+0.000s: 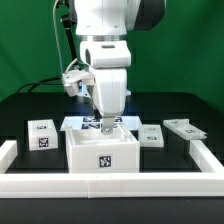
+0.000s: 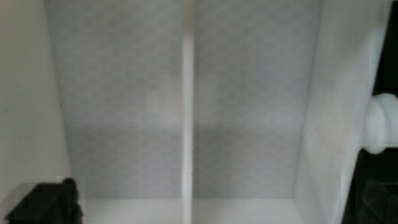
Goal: Assemble cabinet
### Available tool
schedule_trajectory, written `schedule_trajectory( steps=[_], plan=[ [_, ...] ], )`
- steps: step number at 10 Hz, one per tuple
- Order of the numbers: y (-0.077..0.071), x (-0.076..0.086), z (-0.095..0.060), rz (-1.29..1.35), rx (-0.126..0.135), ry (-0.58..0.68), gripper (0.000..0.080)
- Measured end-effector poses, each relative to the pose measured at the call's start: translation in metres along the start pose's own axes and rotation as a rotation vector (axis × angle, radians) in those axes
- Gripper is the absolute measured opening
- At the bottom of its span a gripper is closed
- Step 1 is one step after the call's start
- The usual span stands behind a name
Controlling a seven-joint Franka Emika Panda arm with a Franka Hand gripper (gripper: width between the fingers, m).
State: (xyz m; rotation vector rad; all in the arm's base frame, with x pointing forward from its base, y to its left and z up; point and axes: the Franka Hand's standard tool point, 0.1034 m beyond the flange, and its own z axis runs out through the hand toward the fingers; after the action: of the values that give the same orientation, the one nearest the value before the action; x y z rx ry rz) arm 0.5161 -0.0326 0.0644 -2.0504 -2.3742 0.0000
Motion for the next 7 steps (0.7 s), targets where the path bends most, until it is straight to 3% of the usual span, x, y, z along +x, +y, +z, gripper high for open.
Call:
schedule_trajectory(
  steps=[4,6,7],
  plan=[
    [-0.004,0.000,-0.002,0.005,0.006,-0.001,0.0798],
    [-0.030,0.007,0.005,0.001,0.036,0.005,0.0798],
    [-0.035,0.008,0.008,0.001,0.044,0.007,0.0798]
  ],
)
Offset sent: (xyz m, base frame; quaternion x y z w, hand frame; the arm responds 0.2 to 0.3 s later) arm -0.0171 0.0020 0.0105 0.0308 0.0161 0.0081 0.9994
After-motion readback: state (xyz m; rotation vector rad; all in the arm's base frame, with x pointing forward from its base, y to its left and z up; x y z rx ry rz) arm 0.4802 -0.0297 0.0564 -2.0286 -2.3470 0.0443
